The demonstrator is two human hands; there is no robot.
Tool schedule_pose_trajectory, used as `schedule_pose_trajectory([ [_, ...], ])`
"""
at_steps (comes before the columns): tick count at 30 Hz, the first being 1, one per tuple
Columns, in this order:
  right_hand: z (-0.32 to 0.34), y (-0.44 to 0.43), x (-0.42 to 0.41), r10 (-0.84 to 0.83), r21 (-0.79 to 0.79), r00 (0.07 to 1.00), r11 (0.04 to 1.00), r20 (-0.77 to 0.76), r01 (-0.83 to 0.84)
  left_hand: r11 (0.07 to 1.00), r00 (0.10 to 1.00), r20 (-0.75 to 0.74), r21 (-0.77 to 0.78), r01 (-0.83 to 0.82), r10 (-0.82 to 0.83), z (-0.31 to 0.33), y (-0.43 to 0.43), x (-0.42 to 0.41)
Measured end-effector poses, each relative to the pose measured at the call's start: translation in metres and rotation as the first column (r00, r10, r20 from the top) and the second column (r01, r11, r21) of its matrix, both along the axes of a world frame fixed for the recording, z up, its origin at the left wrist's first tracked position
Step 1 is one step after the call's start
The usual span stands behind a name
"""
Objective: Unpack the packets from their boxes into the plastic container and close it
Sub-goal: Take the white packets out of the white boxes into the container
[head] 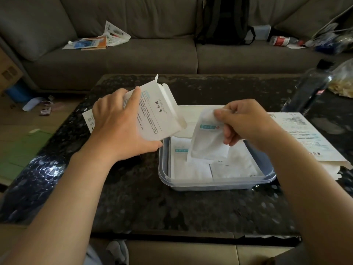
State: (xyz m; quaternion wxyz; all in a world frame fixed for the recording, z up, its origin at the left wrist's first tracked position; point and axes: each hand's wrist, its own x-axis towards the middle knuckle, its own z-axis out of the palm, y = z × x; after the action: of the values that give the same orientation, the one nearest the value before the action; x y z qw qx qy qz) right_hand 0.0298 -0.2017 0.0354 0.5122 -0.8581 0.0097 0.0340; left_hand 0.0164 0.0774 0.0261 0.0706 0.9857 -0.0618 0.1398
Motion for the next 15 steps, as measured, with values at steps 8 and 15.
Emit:
schedule_pose_trajectory([
  [8,-0.02,0.004,0.011,0.112,-0.445,0.992,0.892,0.063,-0.073,1.0,1.0,-0.013,-0.017,-0.013,0.013,0.0,0.003,-0.001],
  [15,-0.032,0.003,0.007,0.216,-0.751,0.974,0.633,-0.06,-0.187,1.0,1.0,-0.01,-0.021,0.013,-0.013,0.001,-0.001,-0.002],
])
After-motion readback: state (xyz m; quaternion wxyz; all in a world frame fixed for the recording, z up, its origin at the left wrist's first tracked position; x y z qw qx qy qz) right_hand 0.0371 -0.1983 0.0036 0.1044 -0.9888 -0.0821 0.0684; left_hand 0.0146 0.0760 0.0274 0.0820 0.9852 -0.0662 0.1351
